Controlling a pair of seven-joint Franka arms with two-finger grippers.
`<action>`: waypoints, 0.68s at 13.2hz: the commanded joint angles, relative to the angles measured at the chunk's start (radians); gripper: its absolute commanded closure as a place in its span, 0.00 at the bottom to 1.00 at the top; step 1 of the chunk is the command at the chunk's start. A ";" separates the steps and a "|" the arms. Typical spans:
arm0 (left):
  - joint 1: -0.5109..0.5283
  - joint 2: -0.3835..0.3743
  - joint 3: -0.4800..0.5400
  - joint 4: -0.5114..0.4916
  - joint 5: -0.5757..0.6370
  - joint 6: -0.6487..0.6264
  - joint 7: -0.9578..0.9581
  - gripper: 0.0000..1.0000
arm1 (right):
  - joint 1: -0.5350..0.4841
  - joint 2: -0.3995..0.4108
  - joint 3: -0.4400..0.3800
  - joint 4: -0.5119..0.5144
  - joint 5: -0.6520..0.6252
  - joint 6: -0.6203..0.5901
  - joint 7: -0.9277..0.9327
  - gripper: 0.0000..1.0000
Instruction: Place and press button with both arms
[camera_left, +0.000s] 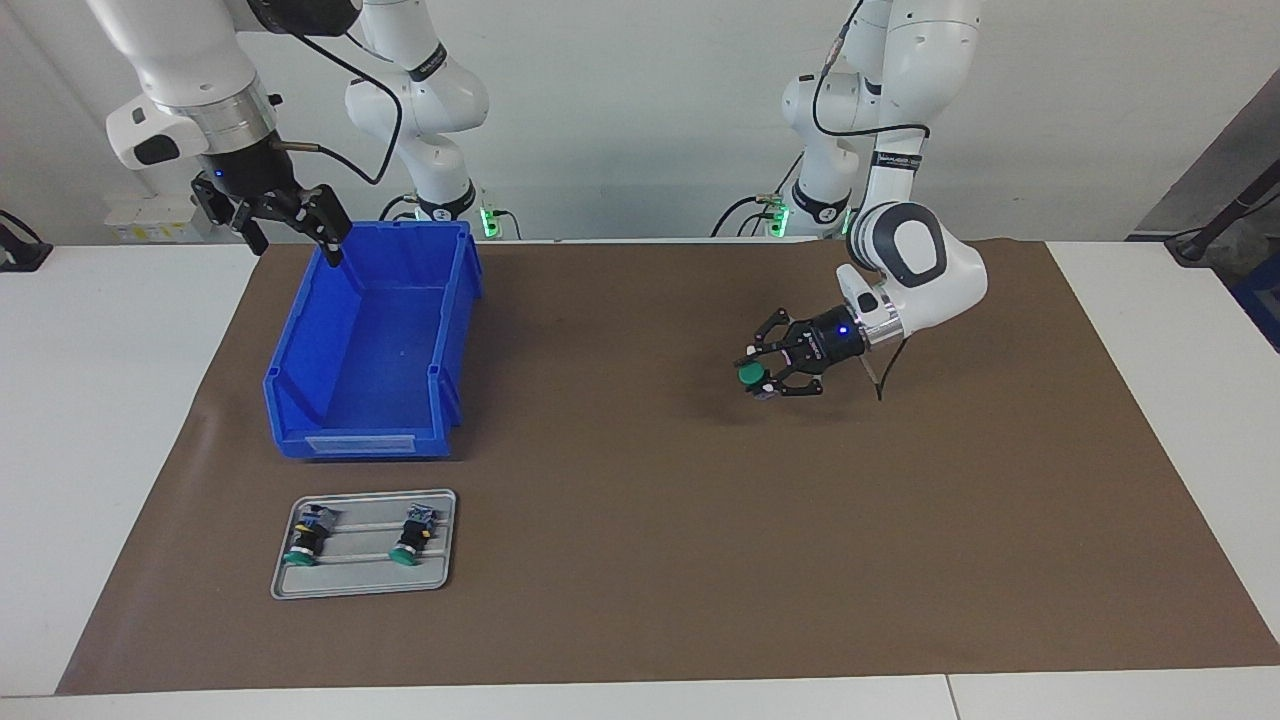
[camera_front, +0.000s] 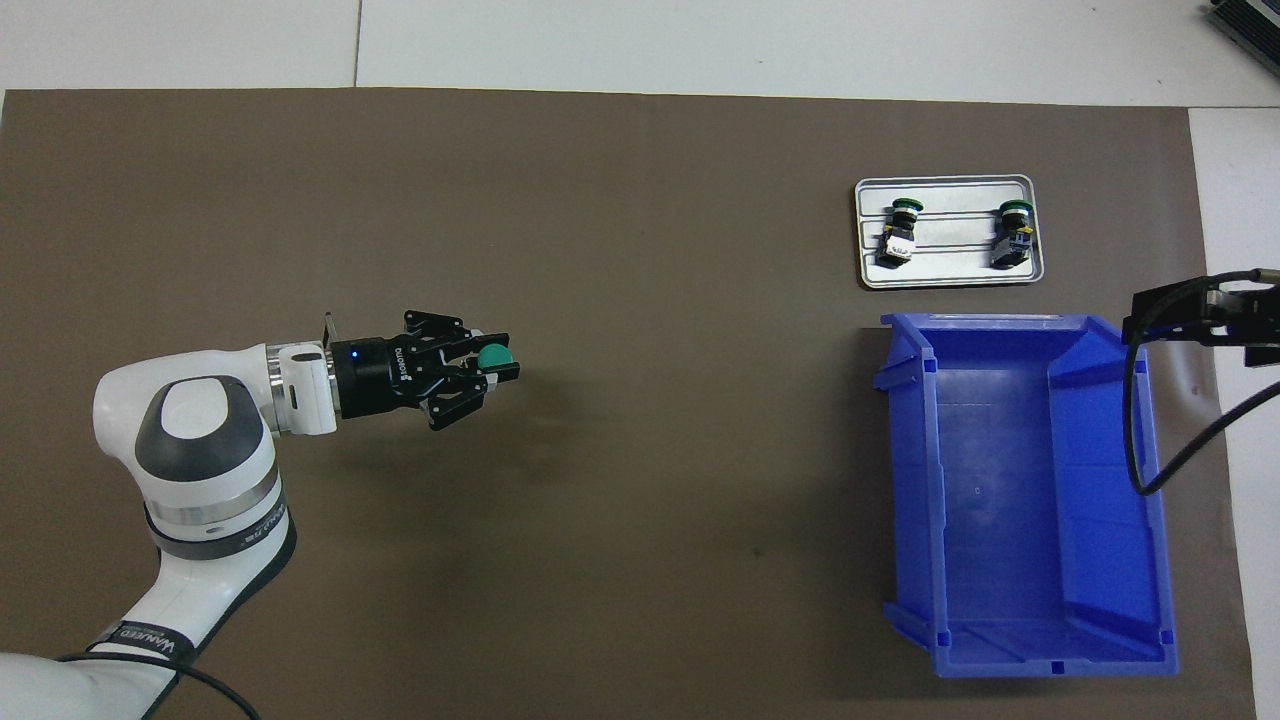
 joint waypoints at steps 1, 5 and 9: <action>0.021 -0.032 0.005 -0.019 -0.033 -0.052 -0.005 1.00 | -0.010 -0.026 -0.005 -0.027 0.012 0.006 -0.121 0.00; 0.016 -0.023 0.008 0.007 -0.035 -0.053 -0.008 1.00 | -0.011 -0.026 -0.005 -0.028 0.012 0.008 -0.175 0.00; -0.031 -0.023 0.005 0.088 0.054 -0.038 0.011 1.00 | -0.012 -0.020 -0.005 -0.019 0.019 0.049 -0.169 0.00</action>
